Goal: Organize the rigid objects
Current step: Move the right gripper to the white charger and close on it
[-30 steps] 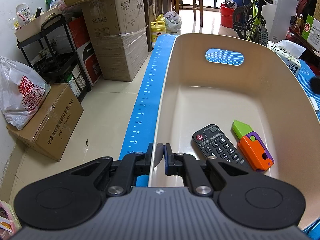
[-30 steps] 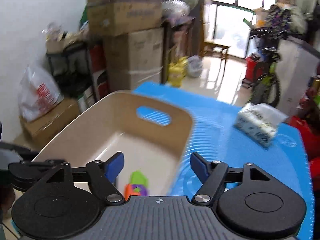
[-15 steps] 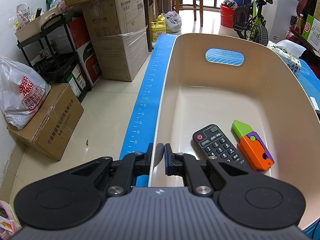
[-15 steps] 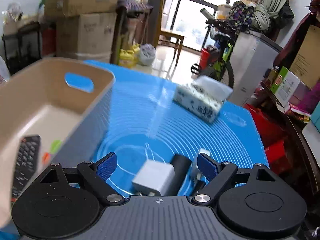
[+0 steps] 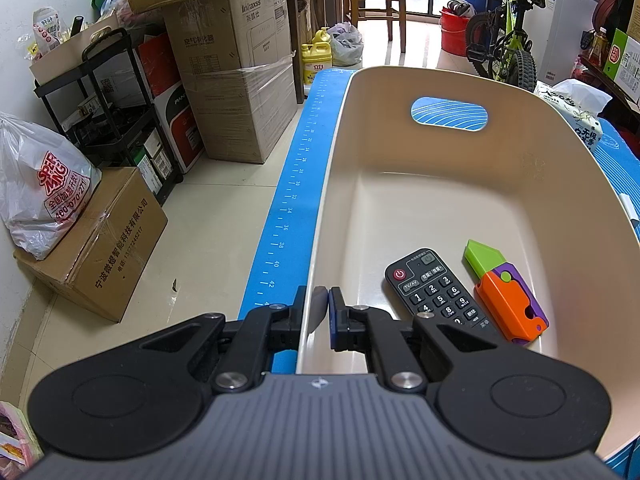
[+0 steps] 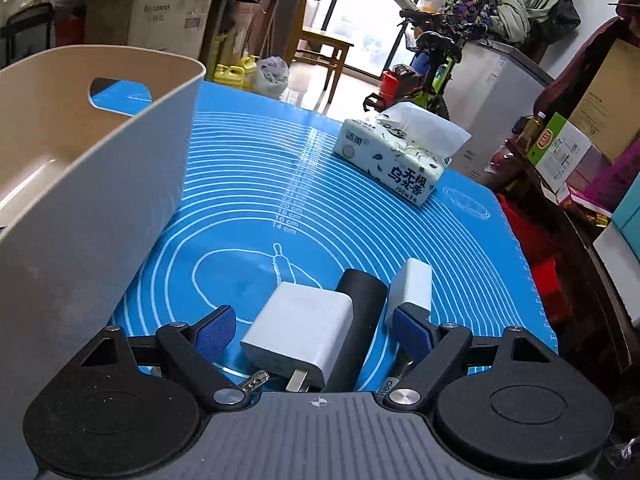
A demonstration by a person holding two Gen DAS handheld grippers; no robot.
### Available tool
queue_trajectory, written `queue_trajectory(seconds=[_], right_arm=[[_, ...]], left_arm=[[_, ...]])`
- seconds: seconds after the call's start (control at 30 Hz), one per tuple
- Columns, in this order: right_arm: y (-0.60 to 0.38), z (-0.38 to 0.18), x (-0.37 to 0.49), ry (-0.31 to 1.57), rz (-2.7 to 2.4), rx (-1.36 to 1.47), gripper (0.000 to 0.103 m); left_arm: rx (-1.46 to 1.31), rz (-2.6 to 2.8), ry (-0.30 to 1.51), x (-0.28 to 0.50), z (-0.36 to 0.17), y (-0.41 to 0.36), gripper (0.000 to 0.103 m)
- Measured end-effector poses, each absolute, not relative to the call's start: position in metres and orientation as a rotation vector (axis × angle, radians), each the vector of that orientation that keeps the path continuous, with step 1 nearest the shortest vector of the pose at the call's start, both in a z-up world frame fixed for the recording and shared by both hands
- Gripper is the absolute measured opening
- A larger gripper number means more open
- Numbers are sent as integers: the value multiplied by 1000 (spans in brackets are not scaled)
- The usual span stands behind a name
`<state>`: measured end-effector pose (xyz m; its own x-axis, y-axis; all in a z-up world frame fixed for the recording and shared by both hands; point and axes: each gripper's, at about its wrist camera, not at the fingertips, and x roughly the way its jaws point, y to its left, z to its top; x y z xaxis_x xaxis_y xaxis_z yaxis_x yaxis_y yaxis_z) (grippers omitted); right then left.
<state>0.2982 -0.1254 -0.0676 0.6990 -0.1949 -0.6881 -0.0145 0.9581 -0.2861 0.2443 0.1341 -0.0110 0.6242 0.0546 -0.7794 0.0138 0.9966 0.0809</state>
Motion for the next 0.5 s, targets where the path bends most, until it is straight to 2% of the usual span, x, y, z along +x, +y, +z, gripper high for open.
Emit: queue_trajectory(seconds=[0.4, 0.43, 0.5], right_arm=[[-129, -87, 312, 824, -153, -242, 81], [-129, -87, 313, 824, -151, -235, 78], [-128, -87, 312, 825, -125, -223, 64]], left_arm=[[81, 24, 897, 244, -11, 134, 11], [82, 24, 897, 244, -11, 134, 11], [82, 24, 897, 244, -11, 134, 11]])
